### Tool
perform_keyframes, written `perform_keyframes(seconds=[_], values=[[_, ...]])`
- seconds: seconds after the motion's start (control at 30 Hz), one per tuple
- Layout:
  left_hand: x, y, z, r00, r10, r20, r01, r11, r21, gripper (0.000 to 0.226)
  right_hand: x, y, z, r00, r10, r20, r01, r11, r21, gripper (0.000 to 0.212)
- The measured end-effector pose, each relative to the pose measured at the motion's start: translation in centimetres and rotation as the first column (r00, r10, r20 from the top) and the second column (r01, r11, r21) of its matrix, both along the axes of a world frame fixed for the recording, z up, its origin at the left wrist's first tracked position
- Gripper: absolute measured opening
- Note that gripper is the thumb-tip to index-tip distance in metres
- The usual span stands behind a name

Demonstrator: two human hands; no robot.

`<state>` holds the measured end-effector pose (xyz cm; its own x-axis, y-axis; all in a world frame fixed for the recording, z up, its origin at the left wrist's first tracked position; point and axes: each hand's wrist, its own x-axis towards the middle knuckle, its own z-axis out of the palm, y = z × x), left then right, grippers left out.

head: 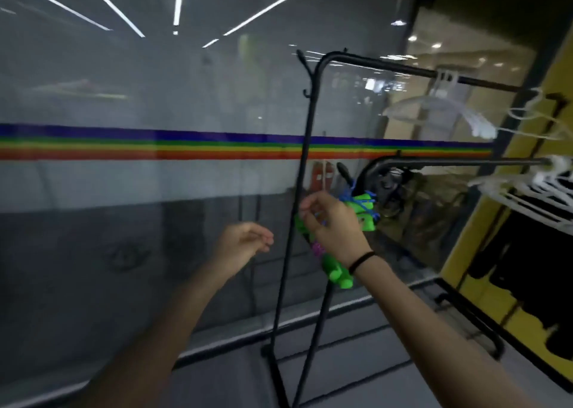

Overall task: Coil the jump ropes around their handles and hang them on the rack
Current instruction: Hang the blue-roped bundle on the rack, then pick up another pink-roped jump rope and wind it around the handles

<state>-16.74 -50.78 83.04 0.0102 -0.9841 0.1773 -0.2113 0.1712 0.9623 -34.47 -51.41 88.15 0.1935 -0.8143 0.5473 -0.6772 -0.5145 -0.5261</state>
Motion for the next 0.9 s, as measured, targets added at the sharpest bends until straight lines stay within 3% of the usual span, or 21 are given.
perform_keyframes(seconds=[0.2, 0.3, 0.4, 0.47, 0.53, 0.6, 0.73, 0.9], values=[[7.8, 15.9, -5.7, 0.915, 0.345, -0.212, -0.308, 0.932, 0.189, 0.037, 8.4, 7.9, -3.8, 0.925, 0.380, -0.014, -0.359, 0.885, 0.297, 0.036], [11.3, 24.0, -6.6, 0.830, 0.415, -0.373, -0.379, 0.910, 0.169, 0.019, 12.2, 13.1, -5.0, 0.850, 0.525, -0.041, -0.469, 0.791, 0.393, 0.027], [14.6, 31.4, -7.6, 0.771, 0.413, -0.484, -0.395, 0.907, 0.145, 0.057, 16.1, 18.8, -6.5, 0.771, 0.636, -0.035, -0.559, 0.702, 0.441, 0.021], [16.3, 36.3, -8.4, 0.782, 0.453, -0.428, -0.432, 0.889, 0.153, 0.048, 18.9, 22.9, -7.7, 0.718, 0.695, -0.038, -0.599, 0.645, 0.475, 0.018], [18.3, 41.1, -9.3, 0.787, 0.531, -0.315, -0.499, 0.847, 0.183, 0.016, 21.7, 27.3, -9.3, 0.681, 0.732, -0.032, -0.619, 0.598, 0.509, 0.019], [20.8, 45.7, -10.8, 0.773, 0.590, -0.231, -0.553, 0.806, 0.210, 0.038, 24.3, 31.8, -11.3, 0.669, 0.744, -0.008, -0.619, 0.563, 0.548, 0.025], [23.7, 54.6, -13.4, 0.791, 0.590, -0.161, -0.525, 0.790, 0.316, 0.028, 27.5, 40.3, -15.4, 0.684, 0.728, 0.038, -0.574, 0.506, 0.644, 0.031], [26.0, 61.7, -16.5, 0.811, 0.584, -0.032, -0.517, 0.741, 0.429, 0.032, 29.4, 47.6, -19.7, 0.723, 0.687, 0.074, -0.450, 0.387, 0.805, 0.027]])
